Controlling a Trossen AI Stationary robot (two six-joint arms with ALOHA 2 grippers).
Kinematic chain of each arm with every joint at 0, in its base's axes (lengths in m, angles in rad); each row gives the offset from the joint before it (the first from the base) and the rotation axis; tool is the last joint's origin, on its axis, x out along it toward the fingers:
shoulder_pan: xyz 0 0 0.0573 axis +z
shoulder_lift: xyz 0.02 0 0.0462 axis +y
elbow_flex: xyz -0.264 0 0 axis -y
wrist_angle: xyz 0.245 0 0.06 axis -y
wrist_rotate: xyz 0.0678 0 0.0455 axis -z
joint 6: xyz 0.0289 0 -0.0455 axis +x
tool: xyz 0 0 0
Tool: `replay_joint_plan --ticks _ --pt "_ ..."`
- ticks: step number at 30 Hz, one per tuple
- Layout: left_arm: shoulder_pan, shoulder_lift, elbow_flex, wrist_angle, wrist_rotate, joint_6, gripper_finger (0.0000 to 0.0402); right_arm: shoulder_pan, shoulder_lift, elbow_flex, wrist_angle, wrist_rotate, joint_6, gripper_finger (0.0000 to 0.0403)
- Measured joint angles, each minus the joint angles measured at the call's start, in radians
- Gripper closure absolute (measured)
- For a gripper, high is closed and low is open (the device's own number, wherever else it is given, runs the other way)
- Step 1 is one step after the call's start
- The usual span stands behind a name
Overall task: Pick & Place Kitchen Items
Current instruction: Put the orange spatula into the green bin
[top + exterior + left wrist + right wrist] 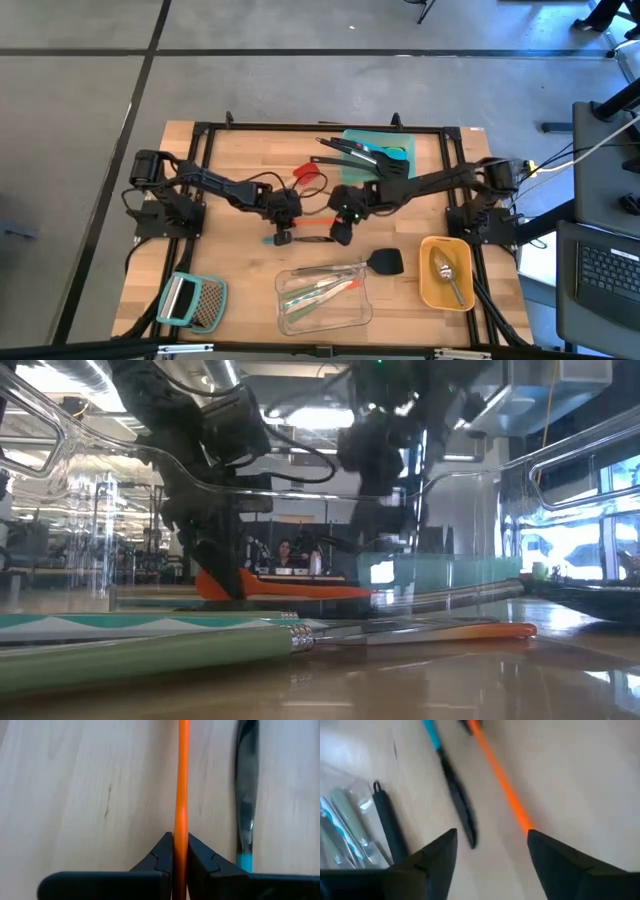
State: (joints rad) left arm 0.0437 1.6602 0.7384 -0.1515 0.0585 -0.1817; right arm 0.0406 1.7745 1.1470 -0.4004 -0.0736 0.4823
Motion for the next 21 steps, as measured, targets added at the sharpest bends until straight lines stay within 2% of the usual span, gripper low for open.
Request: replay_joint_plan --ticks 4,15,19,21 --pt "0.005 -0.057 -0.007 -0.041 -0.015 -0.016 0.0385 -0.011 -0.042 0.102 -0.131 0.003 -0.049 0.0146" --pt "0.025 -0.217 -0.004 -0.093 -0.016 -0.056 0.0385 -0.022 -0.093 0.436 -0.538 0.017 -0.17 0.0145" --pt "0.025 -0.269 -0.004 -0.081 -0.02 -0.1 0.0385 -0.025 -0.101 0.562 -0.589 0.022 -0.176 0.0145" --pt "0.025 -0.296 -0.002 -0.063 -0.021 -0.125 0.0385 -0.017 -0.12 0.604 -0.549 0.026 -0.163 0.0145"
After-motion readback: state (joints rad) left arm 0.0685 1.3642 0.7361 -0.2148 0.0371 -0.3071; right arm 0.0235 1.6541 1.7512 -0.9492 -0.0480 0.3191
